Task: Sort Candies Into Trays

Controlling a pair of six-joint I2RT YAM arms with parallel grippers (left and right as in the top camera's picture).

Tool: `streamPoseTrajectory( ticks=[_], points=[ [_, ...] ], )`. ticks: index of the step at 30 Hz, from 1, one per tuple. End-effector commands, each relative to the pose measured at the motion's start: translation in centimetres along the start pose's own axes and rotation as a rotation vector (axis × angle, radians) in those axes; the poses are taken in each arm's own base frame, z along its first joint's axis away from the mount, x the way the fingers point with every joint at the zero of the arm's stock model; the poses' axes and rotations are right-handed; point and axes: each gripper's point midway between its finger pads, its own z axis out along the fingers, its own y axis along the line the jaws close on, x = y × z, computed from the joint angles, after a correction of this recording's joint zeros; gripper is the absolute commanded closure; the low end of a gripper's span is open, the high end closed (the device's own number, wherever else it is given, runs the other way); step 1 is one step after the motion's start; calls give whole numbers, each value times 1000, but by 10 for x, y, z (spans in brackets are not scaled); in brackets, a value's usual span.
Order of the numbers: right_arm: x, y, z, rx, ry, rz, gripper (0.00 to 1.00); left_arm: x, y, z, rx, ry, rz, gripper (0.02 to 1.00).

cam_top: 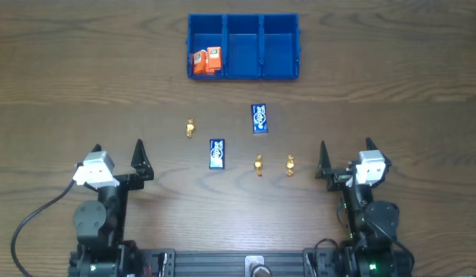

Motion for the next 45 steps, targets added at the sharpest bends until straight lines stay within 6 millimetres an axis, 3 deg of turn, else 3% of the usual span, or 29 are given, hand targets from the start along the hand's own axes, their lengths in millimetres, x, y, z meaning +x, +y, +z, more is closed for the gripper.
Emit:
streamPoseTrajectory(
  ticks=[1, 9, 13, 15, 17, 20, 23, 27, 29, 33, 38, 45],
  points=[
    [1, -1, 0, 4, 3, -14, 3, 15, 5, 0, -19, 49, 21, 20],
    [-4, -1, 0, 4, -15, -10, 5, 15, 5, 0, -19, 49, 21, 20],
    [-40, 4, 0, -23, 61, 109, 3, 15, 5, 0, -19, 49, 21, 20],
    [-56, 18, 10, -91, 153, 123, 3, 15, 5, 0, -19, 49, 21, 20],
    [-58, 31, 27, -143, 297, 170, 3, 15, 5, 0, -19, 49, 21, 20],
    [-45, 74, 57, -232, 543, 176, 3, 15, 5, 0, -19, 49, 21, 20],
    [-24, 139, 76, -293, 729, 162, 3, 15, 5, 0, -19, 49, 21, 23],
    [14, 223, 76, -356, 955, 137, 3, 15, 5, 0, -19, 49, 21, 20],
    [42, 248, 74, -290, 1050, 94, 3, 15, 5, 0, -19, 49, 21, 20],
    [86, 272, 73, -171, 1172, 36, 3, 15, 5, 0, -19, 49, 21, 20],
    [134, 281, 65, -5, 1262, 52, 3, 15, 5, 0, -19, 49, 21, 20],
    [156, 278, 64, 57, 1291, 62, 47, 15, 5, 0, -19, 49, 21, 20]
  ],
)
